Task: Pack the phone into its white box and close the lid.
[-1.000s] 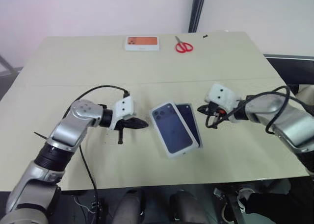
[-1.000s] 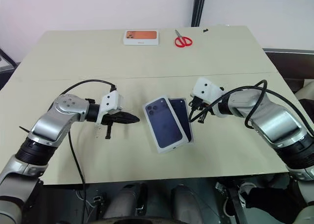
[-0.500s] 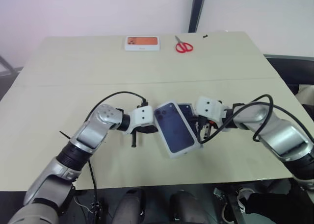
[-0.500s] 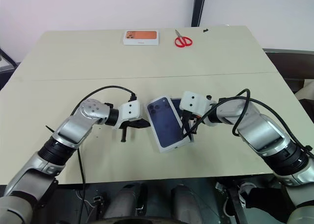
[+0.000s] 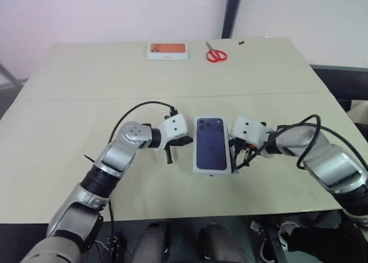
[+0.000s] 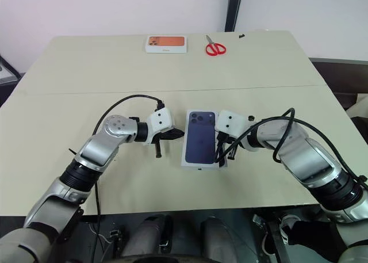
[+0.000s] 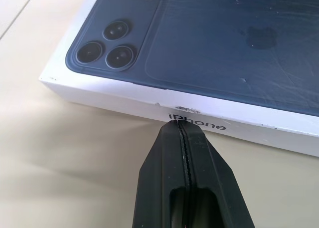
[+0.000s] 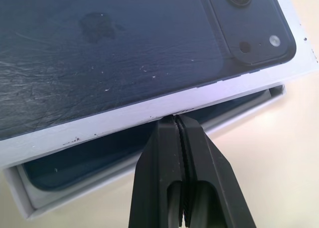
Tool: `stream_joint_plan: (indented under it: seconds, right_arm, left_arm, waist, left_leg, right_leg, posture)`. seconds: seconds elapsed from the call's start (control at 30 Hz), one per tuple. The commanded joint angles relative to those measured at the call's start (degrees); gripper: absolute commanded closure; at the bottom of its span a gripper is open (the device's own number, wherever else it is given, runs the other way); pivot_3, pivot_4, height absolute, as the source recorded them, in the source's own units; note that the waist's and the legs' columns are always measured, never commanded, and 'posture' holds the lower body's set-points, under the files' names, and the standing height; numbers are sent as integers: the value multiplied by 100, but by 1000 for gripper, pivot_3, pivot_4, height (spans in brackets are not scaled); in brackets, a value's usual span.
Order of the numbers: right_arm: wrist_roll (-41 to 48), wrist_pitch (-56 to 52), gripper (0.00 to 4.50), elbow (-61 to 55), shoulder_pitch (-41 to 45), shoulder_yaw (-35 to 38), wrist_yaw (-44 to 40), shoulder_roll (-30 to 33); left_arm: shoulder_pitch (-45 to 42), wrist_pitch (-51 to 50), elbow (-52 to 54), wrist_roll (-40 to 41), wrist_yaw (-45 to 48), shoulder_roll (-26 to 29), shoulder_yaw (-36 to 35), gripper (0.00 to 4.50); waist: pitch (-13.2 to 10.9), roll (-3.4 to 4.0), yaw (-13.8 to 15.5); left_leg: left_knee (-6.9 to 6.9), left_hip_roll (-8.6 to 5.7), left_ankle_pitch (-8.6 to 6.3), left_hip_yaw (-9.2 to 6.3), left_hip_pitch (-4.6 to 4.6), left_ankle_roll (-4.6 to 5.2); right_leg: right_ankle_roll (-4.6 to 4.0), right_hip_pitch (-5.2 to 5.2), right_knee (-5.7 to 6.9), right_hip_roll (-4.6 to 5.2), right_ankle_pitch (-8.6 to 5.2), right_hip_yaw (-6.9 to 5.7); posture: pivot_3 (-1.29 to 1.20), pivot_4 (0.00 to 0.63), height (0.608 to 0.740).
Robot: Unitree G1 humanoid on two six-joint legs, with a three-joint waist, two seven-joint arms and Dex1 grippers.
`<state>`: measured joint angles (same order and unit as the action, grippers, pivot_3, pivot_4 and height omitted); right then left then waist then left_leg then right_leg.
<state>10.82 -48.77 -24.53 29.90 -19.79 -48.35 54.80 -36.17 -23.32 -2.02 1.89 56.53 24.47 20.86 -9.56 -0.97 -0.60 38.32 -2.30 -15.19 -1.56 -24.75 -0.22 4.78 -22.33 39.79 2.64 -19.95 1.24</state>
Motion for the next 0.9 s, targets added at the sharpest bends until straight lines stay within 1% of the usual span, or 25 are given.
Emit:
stream_joint_plan:
  seconds: [0.03, 0.23, 0.47, 0.9]
  right_arm:
    - [22, -22, 4447, -355, 4, 168, -35, -72]
    - [10, -144, 4447, -395, -26, 274, -11, -133]
    - [-58, -185, 4447, -314, -60, 330, 30, -134]
    - [-146, -202, 4447, -188, -133, 422, 91, -180]
  left_arm:
    - [-109, 71, 408, 244, 162, -120, -28, 4500]
    - [-53, 28, 562, 276, 340, -76, 24, 4500]
    - [-55, 49, 525, 218, 311, -87, 30, 4500]
    - [-154, 166, 187, 85, 231, -181, 56, 4500]
  waist:
    - [0, 0, 1]
    - [0, 0, -2]
    - [0, 0, 2]
    - [0, 0, 0]
  left_leg:
    - [0, 0, 0, 0, 0, 0]
    - [1, 0, 0, 0, 0, -1]
    - [1, 0, 0, 0, 0, -1]
    - [1, -1, 1, 0, 0, -1]
  right_leg:
    - [0, 0, 0, 0, 0, 0]
    - [0, 0, 0, 0, 0, 0]
    - [0, 1, 0, 0, 0, 0]
    - [0, 0, 3, 0, 0, 0]
  posture:
    - [0, 150, 740]
    - [0, 150, 740]
    - [0, 150, 740]
    - [0, 150, 740]
